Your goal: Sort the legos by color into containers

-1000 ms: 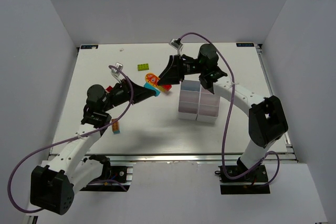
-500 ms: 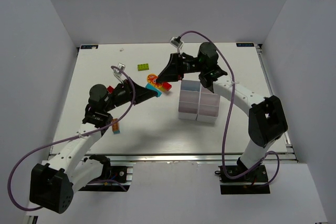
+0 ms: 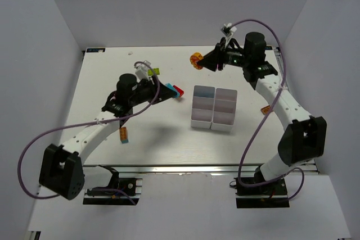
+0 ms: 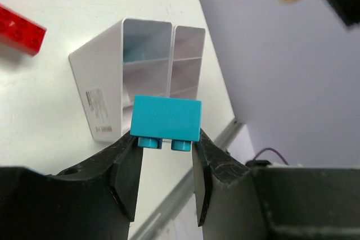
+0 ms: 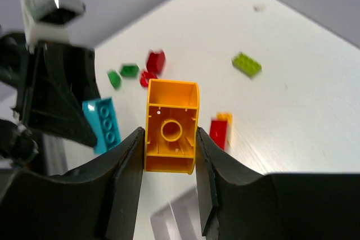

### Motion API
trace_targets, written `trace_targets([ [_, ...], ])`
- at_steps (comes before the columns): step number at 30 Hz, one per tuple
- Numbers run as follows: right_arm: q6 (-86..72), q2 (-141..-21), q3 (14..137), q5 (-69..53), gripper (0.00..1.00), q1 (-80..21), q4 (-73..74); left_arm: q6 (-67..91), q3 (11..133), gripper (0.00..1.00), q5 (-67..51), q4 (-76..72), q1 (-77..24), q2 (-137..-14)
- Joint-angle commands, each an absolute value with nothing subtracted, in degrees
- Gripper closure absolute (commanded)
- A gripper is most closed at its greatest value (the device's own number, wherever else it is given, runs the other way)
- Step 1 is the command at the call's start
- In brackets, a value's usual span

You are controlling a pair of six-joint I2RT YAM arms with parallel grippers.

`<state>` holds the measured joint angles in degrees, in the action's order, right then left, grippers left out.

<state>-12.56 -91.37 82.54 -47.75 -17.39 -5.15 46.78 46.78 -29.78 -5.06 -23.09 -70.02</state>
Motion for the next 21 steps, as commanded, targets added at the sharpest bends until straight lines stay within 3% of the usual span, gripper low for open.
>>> trace_targets([
  [1, 5.8, -82.3, 76.6, -38.7, 1.00, -18.5, 3.8, 38.9, 55.0, 0.90, -18.0, -0.4, -29.8, -75.6],
  [9, 12.0, -72.6, 63.3, -30.5, 1.00, -15.9, 5.9, 31.6, 65.5, 0.87, 7.4, 2.5, -42.0, -88.0],
  [16, 11.7, -68.6, 60.8, -28.7, 1.00, -12.3, 5.1, 29.4, 76.6, 0.83, 15.9, 6.2, -46.7, -98.2],
  [21, 11.3, -68.5, 60.0, -29.3, 1.00, -11.8, 5.6, 29.2, 82.3, 0.73, 19.1, 8.6, -48.0, -102.8],
])
